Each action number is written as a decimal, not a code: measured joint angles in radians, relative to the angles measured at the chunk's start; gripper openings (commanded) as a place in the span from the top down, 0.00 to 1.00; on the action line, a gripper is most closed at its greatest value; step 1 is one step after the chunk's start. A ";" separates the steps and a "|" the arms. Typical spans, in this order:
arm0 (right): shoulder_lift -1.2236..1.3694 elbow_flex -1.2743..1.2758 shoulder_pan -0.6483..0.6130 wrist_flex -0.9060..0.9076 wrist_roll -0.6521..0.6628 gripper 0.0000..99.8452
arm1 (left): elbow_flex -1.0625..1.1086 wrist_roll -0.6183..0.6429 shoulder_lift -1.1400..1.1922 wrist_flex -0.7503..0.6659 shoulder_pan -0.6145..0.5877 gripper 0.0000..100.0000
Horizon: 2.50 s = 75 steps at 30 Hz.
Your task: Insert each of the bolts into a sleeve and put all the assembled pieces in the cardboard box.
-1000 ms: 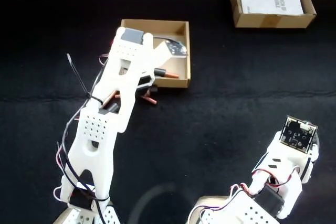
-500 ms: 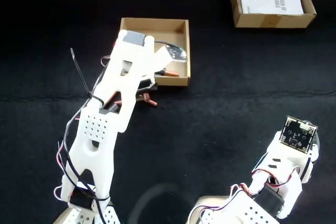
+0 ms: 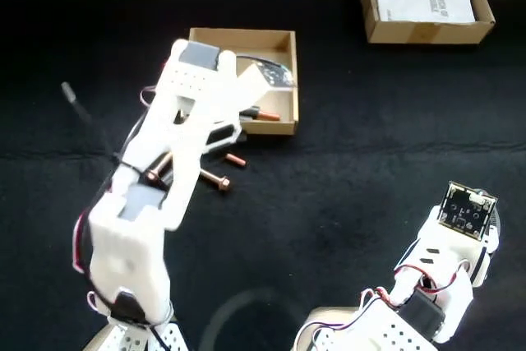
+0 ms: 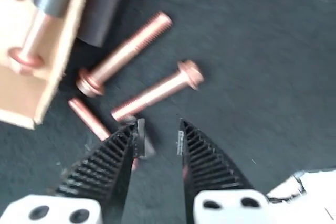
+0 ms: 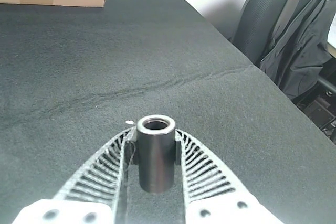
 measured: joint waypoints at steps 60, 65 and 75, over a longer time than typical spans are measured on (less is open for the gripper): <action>0.002 0.051 -0.040 -0.009 0.098 0.99 | -0.118 -0.592 0.385 0.006 0.003 0.99; 0.002 0.051 -0.040 -0.011 0.098 0.99 | -0.130 -0.465 0.390 0.005 0.014 0.99; 0.002 0.051 -0.040 -0.011 0.098 0.99 | -0.133 -0.370 0.350 -0.002 0.018 0.94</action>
